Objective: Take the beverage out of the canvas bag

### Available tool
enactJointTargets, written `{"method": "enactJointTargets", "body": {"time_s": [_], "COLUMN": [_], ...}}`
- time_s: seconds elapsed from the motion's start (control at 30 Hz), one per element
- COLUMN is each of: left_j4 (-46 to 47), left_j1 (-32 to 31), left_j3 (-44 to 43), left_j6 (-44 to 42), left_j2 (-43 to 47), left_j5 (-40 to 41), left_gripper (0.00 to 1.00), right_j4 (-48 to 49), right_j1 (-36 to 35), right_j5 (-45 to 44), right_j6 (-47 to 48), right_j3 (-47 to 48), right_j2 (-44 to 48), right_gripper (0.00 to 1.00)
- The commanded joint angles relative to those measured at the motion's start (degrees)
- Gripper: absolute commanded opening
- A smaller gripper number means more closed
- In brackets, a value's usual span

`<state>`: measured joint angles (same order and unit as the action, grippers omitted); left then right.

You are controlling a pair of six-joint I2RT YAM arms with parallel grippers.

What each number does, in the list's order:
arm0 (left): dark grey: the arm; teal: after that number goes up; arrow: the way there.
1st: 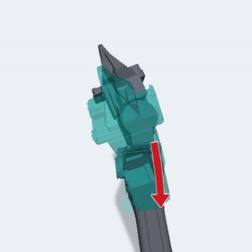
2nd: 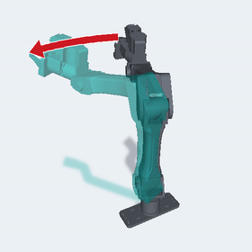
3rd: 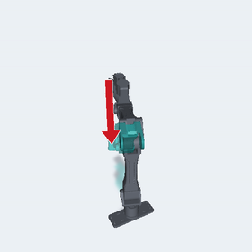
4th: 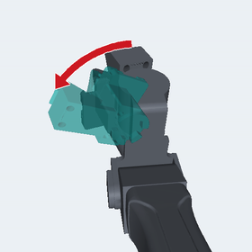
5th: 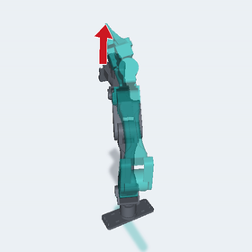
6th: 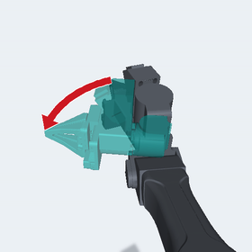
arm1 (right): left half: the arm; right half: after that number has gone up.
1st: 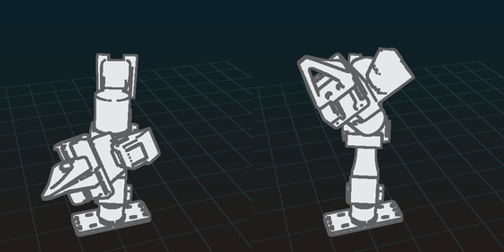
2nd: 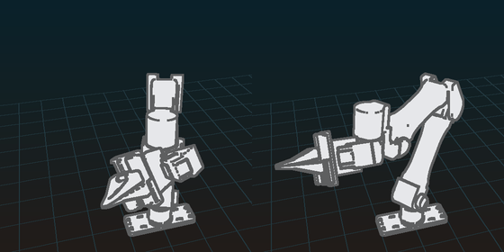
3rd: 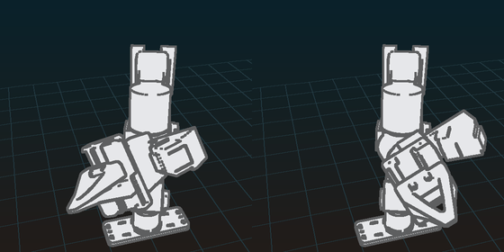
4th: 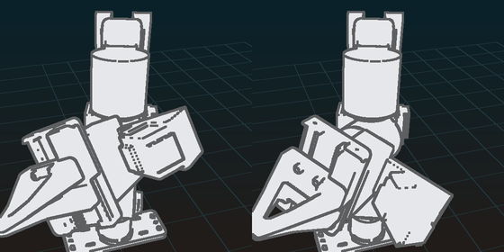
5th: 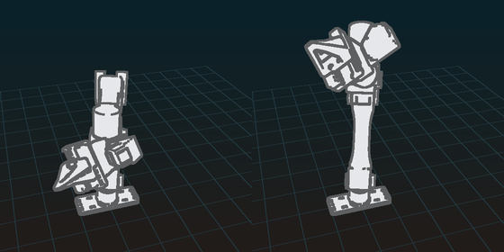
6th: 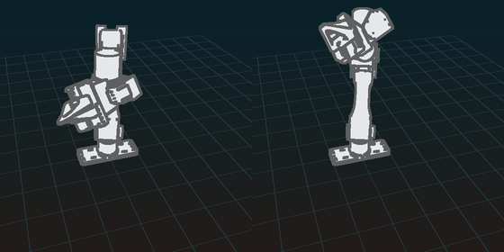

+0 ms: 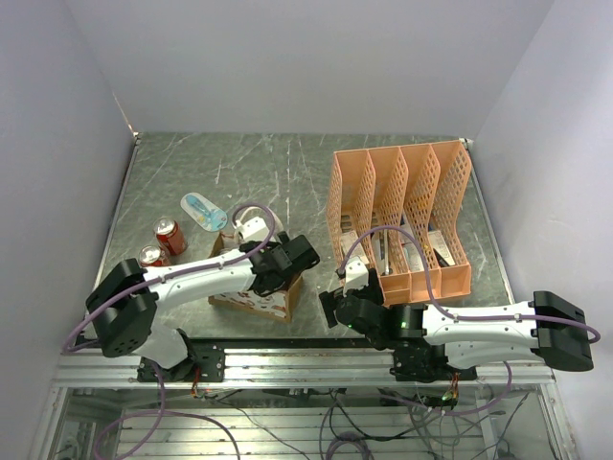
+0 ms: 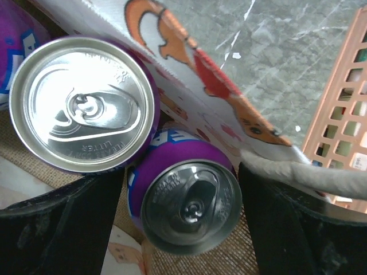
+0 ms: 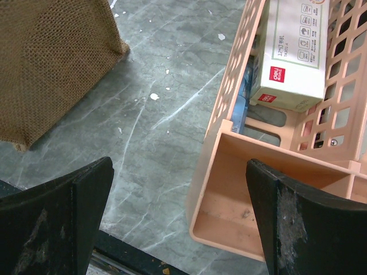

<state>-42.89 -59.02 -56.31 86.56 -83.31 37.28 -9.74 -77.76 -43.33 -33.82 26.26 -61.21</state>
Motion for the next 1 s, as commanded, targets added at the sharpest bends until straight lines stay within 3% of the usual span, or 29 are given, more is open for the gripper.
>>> {"method": "enactJointTargets", "body": {"time_s": [0.0, 0.3, 0.47, 0.97], "left_j4": [5.1, 10.2, 12.0, 9.2], "left_j1": [1.1, 2.6, 2.8, 2.8], "left_j3": [1.3, 2.0, 3.2, 1.6], "left_j6": [-1.5, -5.1, -5.5, -7.7], "left_j2": [-3.3, -10.1, -10.8, -4.0], "left_j5": [-1.1, -5.5, -6.3, -6.7], "left_gripper": [0.93, 0.92, 0.78, 0.57], "right_j4": [0.2, -0.3, 0.1, 0.1], "right_j1": [-0.3, -0.4, -0.3, -0.4], "right_j5": [-1.6, -1.9, -1.8, -1.8], "right_j6": [-0.5, -1.0, -0.7, -0.8], "right_j3": [1.0, 1.3, 1.0, 0.7], "right_j2": [0.5, -0.1, 0.6, 1.3], "right_gripper": [1.00, 1.00, 1.00, 1.00]}}
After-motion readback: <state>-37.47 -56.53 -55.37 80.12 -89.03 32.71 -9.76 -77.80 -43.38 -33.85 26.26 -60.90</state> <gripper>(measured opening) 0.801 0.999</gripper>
